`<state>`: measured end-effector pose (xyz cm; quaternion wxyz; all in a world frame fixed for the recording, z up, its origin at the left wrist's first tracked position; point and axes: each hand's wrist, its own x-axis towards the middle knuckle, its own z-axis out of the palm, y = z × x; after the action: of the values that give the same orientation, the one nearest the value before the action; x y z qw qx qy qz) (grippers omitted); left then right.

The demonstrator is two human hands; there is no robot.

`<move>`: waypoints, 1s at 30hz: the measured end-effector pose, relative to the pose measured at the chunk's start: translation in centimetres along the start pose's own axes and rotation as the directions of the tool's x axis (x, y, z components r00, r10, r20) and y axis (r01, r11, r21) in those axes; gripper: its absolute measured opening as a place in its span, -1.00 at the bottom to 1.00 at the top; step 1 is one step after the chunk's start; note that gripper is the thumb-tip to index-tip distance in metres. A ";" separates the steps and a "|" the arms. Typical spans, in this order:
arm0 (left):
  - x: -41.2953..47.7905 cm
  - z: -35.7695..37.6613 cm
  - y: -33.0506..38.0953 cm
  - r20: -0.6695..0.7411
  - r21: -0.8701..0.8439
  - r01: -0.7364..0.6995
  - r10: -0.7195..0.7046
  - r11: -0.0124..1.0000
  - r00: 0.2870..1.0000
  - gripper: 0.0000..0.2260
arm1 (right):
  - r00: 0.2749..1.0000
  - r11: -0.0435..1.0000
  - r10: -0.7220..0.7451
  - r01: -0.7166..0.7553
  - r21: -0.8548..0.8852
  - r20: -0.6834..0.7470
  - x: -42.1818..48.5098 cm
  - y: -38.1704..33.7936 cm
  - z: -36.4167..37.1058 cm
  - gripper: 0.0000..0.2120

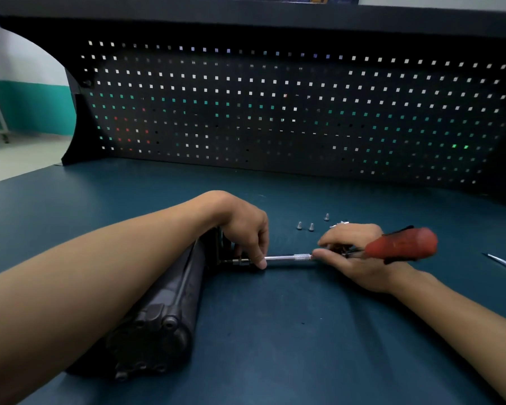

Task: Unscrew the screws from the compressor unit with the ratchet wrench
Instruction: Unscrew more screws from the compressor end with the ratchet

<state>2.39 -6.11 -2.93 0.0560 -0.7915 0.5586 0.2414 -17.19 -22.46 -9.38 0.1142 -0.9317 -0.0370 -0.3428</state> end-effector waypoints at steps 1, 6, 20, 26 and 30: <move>0.1 0.0 0.0 -0.004 0.005 0.000 0.000 1.000 1.000 -0.84 | 0.998 0.997 0.055 -0.056 0.046 0.011 0.0 0.0 0.2 -0.86; -0.2 -0.3 -0.3 0.014 -0.013 -0.026 0.026 1.000 1.000 -0.86 | 0.893 0.813 0.447 -0.432 0.390 0.055 1.2 -0.8 0.8 -0.58; -0.7 -0.1 0.4 0.035 -0.007 -0.027 0.027 1.000 0.999 -0.82 | 0.624 0.345 0.695 -0.726 0.595 0.358 1.2 0.6 1.3 -0.78; -0.6 0.2 0.0 0.047 -0.020 -0.021 0.022 1.000 0.999 -0.84 | 0.700 0.417 0.497 -0.711 0.566 0.514 0.3 1.5 -1.2 -0.56; -0.7 0.0 -0.3 0.046 -0.027 -0.021 0.022 0.999 0.999 -0.87 | 0.731 0.488 0.436 -0.682 0.545 0.525 -1.0 2.0 -2.4 -0.50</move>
<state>2.48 -5.40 -2.63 0.0557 -0.7803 0.5624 0.2679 -19.16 -25.02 -8.59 0.5616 -0.8128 0.1262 -0.0895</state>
